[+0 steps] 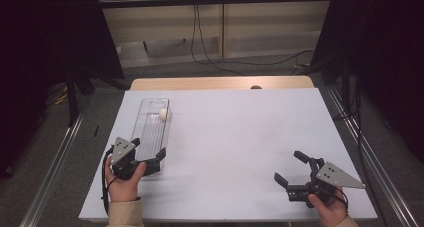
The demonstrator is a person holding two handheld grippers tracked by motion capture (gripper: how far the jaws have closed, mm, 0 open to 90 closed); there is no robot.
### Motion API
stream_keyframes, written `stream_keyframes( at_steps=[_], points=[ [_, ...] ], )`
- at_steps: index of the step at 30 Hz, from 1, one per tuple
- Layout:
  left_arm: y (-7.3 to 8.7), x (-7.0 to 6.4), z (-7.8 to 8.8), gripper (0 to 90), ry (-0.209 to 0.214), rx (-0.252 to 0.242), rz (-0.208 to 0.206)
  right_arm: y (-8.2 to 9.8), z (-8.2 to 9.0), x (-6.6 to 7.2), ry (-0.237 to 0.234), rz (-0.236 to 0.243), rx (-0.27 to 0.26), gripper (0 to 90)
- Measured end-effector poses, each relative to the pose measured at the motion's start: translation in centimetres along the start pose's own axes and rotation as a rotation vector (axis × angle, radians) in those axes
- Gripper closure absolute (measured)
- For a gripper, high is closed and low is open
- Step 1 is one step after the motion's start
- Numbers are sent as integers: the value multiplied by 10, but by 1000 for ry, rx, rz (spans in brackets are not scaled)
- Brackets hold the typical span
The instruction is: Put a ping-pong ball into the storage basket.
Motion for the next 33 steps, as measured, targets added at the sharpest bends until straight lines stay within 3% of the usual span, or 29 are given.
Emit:
stream_keyframes(
  at_steps=[33],
  points=[
    [8, -2, 8, 31, 2, -26, -20, -1, 1, 0, 4, -1, -4, 19]
  ],
)
Point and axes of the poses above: each handheld gripper's, and its own axes: z roughly backward along the jaws, y roughly out of its underside, x roughly to its left, the point moved 1 cm from there along -z, roughly forward along the jaws, and after that the axes turned 6 degrees about -x, right-handed, at the moved point
